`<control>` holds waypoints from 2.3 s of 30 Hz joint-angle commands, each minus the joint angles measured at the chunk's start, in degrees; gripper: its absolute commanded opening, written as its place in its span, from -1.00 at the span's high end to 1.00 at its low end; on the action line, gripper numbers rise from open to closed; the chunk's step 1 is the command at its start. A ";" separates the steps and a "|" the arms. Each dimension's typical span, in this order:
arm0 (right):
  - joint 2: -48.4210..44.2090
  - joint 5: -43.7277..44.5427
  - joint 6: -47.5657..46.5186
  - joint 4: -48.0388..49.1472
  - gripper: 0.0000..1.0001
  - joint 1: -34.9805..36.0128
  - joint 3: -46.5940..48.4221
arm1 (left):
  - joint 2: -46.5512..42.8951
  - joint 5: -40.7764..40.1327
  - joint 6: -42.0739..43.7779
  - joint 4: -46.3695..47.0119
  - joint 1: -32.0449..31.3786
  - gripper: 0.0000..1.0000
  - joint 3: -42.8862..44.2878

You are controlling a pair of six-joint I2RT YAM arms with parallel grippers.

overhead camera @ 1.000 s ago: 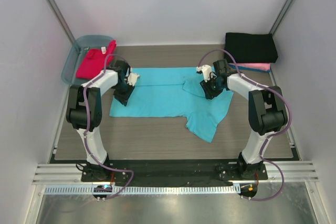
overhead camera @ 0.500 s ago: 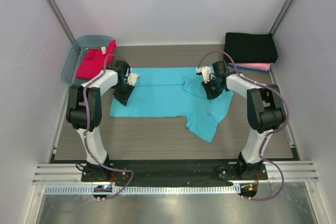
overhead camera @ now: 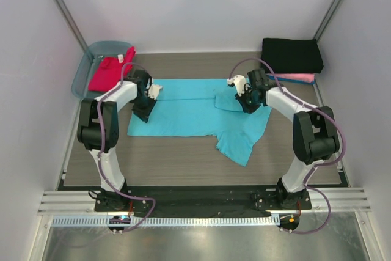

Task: Fold and stack the t-shirts
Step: Fold the tshirt

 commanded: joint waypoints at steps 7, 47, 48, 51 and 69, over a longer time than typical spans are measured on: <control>-3.70 2.26 -3.75 -3.37 0.75 0.46 -1.30 | 0.03 0.60 -0.29 1.06 0.57 0.60 1.83; -42.11 -8.54 -19.66 -15.94 -0.10 25.59 -32.50 | -17.11 3.77 -3.10 -5.80 6.64 0.19 -1.51; -42.02 -8.37 -20.36 -16.03 -0.10 25.60 -32.94 | -17.46 3.16 -2.67 -5.45 6.81 0.18 -1.68; -41.85 -6.35 -22.12 -15.24 -0.09 25.68 -34.52 | -17.99 4.12 -2.66 -6.50 8.31 0.18 -0.55; -38.68 -3.53 -22.38 -12.16 0.05 25.68 -37.16 | -19.13 5.97 -4.16 -2.28 9.45 0.19 -2.65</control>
